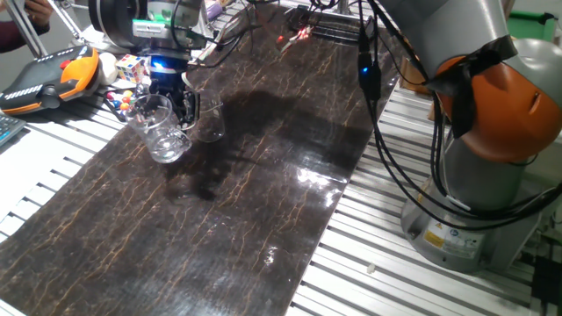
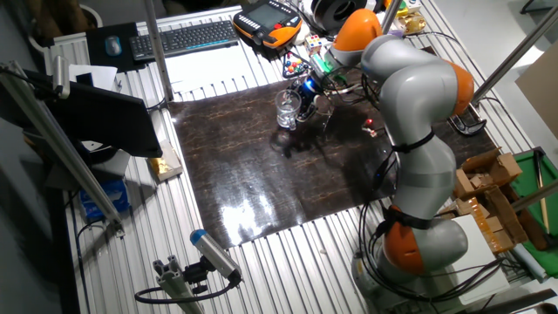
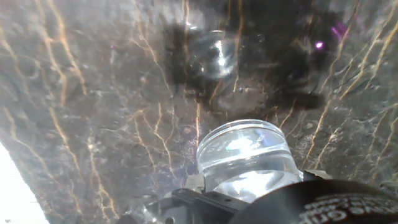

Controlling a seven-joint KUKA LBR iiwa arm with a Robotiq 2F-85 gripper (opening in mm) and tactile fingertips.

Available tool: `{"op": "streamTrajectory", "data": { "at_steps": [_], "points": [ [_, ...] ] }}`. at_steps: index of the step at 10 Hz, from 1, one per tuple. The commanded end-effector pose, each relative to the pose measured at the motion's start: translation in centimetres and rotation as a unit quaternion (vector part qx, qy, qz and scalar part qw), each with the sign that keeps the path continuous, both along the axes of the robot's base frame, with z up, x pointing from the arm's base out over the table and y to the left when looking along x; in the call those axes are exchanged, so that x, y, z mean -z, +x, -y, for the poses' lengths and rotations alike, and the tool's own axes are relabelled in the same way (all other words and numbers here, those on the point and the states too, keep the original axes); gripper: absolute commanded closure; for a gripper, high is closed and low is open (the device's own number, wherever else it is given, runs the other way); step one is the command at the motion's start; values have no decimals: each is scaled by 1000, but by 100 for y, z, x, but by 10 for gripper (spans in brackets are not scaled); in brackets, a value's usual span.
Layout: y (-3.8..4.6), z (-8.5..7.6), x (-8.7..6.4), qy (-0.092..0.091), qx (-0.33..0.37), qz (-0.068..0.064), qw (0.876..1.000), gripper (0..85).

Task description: Pour the water from one cup into another empty cup

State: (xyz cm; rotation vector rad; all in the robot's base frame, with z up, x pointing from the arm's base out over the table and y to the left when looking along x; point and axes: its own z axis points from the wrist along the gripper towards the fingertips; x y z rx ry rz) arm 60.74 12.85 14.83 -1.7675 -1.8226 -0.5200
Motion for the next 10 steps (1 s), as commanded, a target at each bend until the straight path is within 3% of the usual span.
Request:
{"op": "streamTrajectory", "data": {
  "at_steps": [1, 4, 10],
  "points": [
    [8, 26, -38, -2, 3, 0, 1000, 843],
    [-12, 117, -181, -9, 9, 5, 1000, 843],
    [-28, 346, -366, -22, 21, 2, 1000, 843]
  ]
}}
